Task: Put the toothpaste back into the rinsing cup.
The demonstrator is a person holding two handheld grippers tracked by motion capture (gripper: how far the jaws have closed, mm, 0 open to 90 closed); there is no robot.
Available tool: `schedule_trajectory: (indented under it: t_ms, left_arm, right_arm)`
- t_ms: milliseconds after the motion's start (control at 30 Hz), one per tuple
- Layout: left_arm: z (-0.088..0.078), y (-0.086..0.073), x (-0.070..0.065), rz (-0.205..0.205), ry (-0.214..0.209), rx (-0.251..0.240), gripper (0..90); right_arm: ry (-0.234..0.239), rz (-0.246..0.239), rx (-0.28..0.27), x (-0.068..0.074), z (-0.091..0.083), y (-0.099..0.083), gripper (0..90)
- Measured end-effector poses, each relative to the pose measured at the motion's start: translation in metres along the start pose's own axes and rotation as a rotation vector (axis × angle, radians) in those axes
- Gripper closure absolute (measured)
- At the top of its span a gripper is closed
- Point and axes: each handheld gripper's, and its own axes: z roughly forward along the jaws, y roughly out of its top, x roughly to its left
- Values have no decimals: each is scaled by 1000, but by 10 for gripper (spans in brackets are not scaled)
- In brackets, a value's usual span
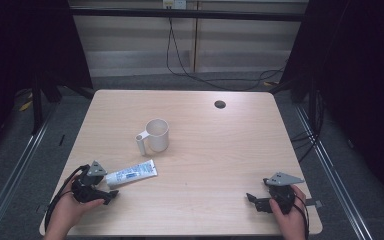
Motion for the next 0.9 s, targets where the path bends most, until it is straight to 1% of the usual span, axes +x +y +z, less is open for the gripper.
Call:
schedule_trajectory:
  t_ms: [67,100,133,167,200,233,267,333,433,500,567,633,667,700,767,867,900]
  left_arm:
    - [-3,6,1,23,-12,13,219]
    - [-3,8,1,17,-23,18,225]
    - [-6,15,2,51,-44,55,229]
    - [-6,15,2,51,-44,55,235]
    - [-6,18,1,60,-53,66,242]
    - [-7,25,1,76,-65,80,251]
    - [-7,25,1,76,-65,80,257]
    - [-7,33,2,93,-65,96,258]
    - [-6,43,3,95,-69,114,259]
    - [-5,50,4,110,-71,134,264]
    - [-2,56,5,117,-70,149,264]
    - [0,62,6,135,-65,163,266]
    - [2,66,5,151,-64,176,266]
    - [3,69,5,155,-67,183,266]
    - [6,75,4,155,-85,182,266]
    - [11,85,2,189,-93,198,266]
    - [13,87,2,192,-99,197,267]
  right_arm:
    - [0,0,0,0,0,0,142]
    - [0,0,0,0,0,0,141]
    - [0,-2,1,0,0,0,141]
    - [0,-2,1,0,0,0,141]
    - [0,-1,0,0,0,0,141]
    - [0,-1,0,0,0,0,141]
    - [0,-1,0,0,0,0,141]
    - [0,-2,0,0,0,0,141]
    - [1,-1,1,0,0,0,141]
    - [2,-1,0,0,0,0,141]
    - [2,-1,0,0,0,0,141]
    - [2,-1,0,0,0,0,141]
    - [2,0,0,0,0,0,141]
    - [2,-1,0,0,0,0,141]
    - [4,-3,-1,0,0,0,141]
    - [3,1,1,0,0,0,140]
    - [3,-1,0,0,0,0,140]
